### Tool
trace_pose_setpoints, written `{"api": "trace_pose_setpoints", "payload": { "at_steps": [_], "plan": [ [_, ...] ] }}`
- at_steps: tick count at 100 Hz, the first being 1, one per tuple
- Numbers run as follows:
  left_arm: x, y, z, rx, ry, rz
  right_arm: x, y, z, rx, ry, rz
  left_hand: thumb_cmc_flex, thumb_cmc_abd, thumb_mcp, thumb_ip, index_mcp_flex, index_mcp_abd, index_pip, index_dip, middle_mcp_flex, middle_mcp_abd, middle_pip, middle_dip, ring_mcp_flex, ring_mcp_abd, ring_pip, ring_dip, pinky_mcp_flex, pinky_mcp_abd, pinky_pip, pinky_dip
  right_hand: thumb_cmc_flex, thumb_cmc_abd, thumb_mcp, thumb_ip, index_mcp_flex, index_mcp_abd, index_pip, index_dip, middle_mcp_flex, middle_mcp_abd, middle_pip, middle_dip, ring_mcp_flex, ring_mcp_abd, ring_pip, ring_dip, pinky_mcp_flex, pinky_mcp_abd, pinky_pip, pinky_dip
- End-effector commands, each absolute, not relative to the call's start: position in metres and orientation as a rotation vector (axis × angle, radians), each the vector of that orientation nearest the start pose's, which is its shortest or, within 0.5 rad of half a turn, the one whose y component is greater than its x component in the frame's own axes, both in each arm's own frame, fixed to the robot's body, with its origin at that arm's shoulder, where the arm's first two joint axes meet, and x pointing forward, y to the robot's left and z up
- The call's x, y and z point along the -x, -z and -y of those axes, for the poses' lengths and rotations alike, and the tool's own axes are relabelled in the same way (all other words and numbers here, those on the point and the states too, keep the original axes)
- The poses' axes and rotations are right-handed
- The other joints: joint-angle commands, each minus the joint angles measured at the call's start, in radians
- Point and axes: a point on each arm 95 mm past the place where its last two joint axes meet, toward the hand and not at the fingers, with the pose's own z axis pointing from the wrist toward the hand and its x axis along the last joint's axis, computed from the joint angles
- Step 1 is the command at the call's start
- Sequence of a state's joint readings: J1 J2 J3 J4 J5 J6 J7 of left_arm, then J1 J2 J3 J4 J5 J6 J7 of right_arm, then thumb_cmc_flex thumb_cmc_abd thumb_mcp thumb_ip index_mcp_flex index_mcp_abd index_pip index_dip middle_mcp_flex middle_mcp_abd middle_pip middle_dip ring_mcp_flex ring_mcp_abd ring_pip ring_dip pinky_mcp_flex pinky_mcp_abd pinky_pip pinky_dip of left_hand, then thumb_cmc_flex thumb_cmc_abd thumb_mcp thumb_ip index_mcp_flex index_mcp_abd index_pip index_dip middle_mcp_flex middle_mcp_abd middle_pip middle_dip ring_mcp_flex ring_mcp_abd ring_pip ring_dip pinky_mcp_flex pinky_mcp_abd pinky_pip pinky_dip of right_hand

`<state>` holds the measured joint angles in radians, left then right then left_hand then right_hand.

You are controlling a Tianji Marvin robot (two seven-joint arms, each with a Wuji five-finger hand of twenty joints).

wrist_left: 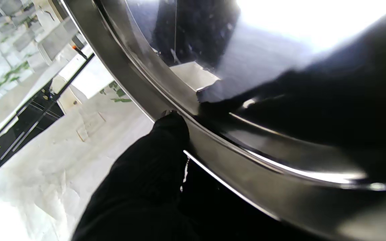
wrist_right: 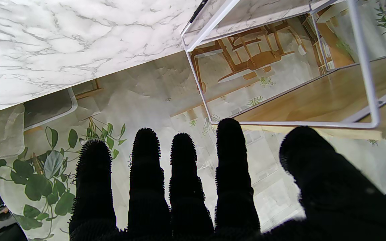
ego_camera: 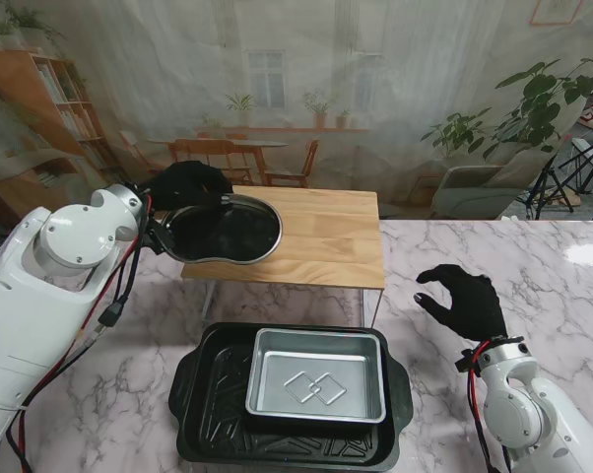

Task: Stack the baking trays onto the shelf

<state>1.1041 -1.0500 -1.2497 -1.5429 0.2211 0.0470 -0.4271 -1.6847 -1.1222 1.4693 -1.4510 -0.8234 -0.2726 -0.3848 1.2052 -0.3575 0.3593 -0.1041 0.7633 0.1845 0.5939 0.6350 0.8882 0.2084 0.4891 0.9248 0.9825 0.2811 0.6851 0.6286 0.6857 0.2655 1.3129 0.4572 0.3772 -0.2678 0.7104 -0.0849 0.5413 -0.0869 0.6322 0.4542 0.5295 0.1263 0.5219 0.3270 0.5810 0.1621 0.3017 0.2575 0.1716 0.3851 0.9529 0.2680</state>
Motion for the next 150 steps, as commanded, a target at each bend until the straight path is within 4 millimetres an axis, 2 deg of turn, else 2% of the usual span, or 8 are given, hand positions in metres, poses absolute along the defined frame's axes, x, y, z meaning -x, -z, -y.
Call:
{"api": "trace_pose_setpoints", "payload": {
  "at_steps": [1, 25, 47, 78, 103, 150],
  "plan": [
    [-0.504, 0.154, 0.001, 1.671, 1.997, -1.422, -0.377, 0.342, 0.102, -1.260, -1.704, -1.034, 0.086, 0.100, 0.160, 0.032, 0.151, -0.074, 0.197, 0.070, 0.006, 0.000, 0.011, 0.004, 0.019, 0.054, 0.022, 0.003, 0.019, -0.035, 0.049, -0.007, 0.022, 0.031, -0.016, 0.021, -0.033, -0.004, -0.008, 0.009, -0.029, -0.005, 0.011, 0.002, -0.026, -0.014, -0.031, -0.005, -0.017, -0.012, -0.016, -0.001],
    [-0.493, 0.158, 0.037, 1.653, 2.040, -1.533, -0.375, 0.341, 0.103, -1.260, -1.709, -1.029, 0.086, 0.100, 0.160, 0.032, 0.149, -0.075, 0.199, 0.072, 0.005, -0.001, 0.014, 0.003, 0.021, 0.053, 0.023, 0.002, 0.024, -0.037, 0.050, -0.007, 0.023, 0.033, -0.018, 0.021, -0.033, -0.003, -0.008, 0.009, -0.029, -0.005, 0.011, 0.002, -0.026, -0.013, -0.031, -0.005, -0.016, -0.011, -0.018, 0.001],
    [-0.480, 0.166, 0.069, 1.639, 2.096, -1.550, -0.374, 0.340, 0.103, -1.259, -1.714, -1.024, 0.086, 0.098, 0.166, 0.033, 0.147, -0.070, 0.200, 0.073, 0.004, 0.005, 0.016, 0.001, 0.023, 0.055, 0.026, 0.001, 0.030, -0.036, 0.051, -0.008, 0.024, 0.032, -0.018, 0.021, -0.034, -0.002, -0.009, 0.009, -0.028, -0.005, 0.012, 0.002, -0.026, -0.014, -0.031, -0.005, -0.015, -0.011, -0.019, 0.003],
    [-0.461, 0.195, 0.106, 1.615, 2.110, -1.579, -0.371, 0.339, 0.106, -1.259, -1.720, -1.011, 0.086, 0.099, 0.167, 0.031, 0.143, -0.068, 0.199, 0.070, 0.000, 0.006, 0.022, -0.005, 0.026, 0.052, 0.031, -0.001, 0.040, -0.039, 0.056, -0.012, 0.024, 0.034, -0.020, 0.020, -0.037, -0.002, -0.010, 0.009, -0.030, -0.004, 0.010, 0.002, -0.026, -0.014, -0.032, -0.005, -0.015, -0.010, -0.020, 0.004],
    [-0.438, 0.207, 0.120, 1.585, 2.128, -1.618, -0.370, 0.340, 0.107, -1.267, -1.720, -1.003, 0.086, 0.096, 0.172, 0.032, 0.141, -0.064, 0.198, 0.066, -0.001, 0.012, 0.026, -0.011, 0.031, 0.052, 0.032, -0.005, 0.046, -0.039, 0.054, -0.019, 0.026, 0.034, -0.023, 0.020, -0.038, -0.001, -0.011, 0.009, -0.032, -0.004, 0.010, 0.002, -0.028, -0.014, -0.033, -0.006, -0.016, -0.009, -0.022, 0.005],
    [-0.396, 0.220, 0.127, 1.553, 2.162, -1.592, -0.370, 0.340, 0.108, -1.268, -1.720, -0.998, 0.086, 0.094, 0.181, 0.031, 0.137, -0.055, 0.195, 0.060, -0.007, 0.021, 0.031, -0.018, 0.027, 0.058, 0.035, -0.007, 0.045, -0.034, 0.058, -0.022, 0.027, 0.035, -0.024, 0.021, -0.038, -0.001, -0.012, 0.009, -0.033, -0.004, 0.010, 0.002, -0.029, -0.013, -0.034, -0.005, -0.016, -0.010, -0.023, 0.006]
  ]
}}
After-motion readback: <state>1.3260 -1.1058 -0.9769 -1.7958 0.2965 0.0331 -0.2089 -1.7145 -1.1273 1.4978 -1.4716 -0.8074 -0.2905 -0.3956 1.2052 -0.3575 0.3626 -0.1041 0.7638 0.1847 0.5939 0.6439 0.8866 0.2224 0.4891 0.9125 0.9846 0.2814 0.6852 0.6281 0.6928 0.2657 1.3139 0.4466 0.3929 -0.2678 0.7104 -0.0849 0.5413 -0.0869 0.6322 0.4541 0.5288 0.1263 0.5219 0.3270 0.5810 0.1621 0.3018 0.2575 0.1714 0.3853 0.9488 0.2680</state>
